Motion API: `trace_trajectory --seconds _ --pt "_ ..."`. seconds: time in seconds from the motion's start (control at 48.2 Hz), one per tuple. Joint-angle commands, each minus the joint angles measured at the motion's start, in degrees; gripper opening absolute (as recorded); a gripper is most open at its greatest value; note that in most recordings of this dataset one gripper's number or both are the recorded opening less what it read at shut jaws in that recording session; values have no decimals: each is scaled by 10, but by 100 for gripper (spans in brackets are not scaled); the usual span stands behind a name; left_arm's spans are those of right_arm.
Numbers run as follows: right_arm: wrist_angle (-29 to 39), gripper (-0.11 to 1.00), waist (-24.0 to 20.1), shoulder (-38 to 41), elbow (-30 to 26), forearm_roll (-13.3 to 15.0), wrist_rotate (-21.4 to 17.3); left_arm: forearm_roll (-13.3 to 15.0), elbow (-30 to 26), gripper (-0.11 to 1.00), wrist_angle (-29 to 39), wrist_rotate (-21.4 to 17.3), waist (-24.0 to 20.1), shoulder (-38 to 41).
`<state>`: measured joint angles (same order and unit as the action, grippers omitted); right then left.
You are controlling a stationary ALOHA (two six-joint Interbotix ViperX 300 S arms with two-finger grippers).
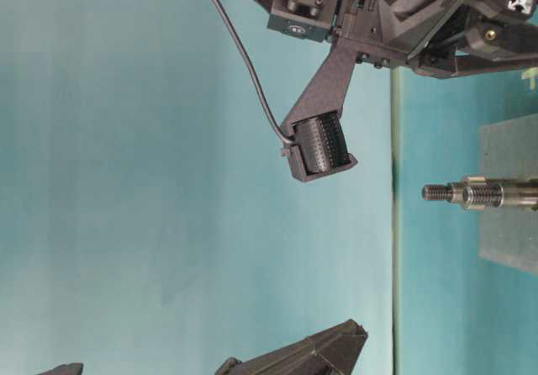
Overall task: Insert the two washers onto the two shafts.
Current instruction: 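Move the right gripper to the lower washer and grasp it, then carry the held washer over the lower shaft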
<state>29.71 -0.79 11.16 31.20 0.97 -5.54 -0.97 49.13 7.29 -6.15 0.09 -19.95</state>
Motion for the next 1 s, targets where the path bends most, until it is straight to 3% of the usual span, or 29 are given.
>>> trace_trajectory --seconds 0.0,0.166,0.415,0.685,0.975 --pt "-4 57 4 -6 -10 2 -9 -1 -5 0 -5 1 3 -4" --pt "-1 31 5 -8 -10 2 -10 -2 -5 0 -5 1 3 -4" --pt "4 31 12 -50 -27 2 -18 -1 -7 0 -5 1 4 -4" --pt "73 31 8 -97 -98 3 -13 -2 -5 0 -4 1 4 -4" --pt "77 31 7 -69 -151 4 -6 -2 -6 0 -5 1 4 -4"
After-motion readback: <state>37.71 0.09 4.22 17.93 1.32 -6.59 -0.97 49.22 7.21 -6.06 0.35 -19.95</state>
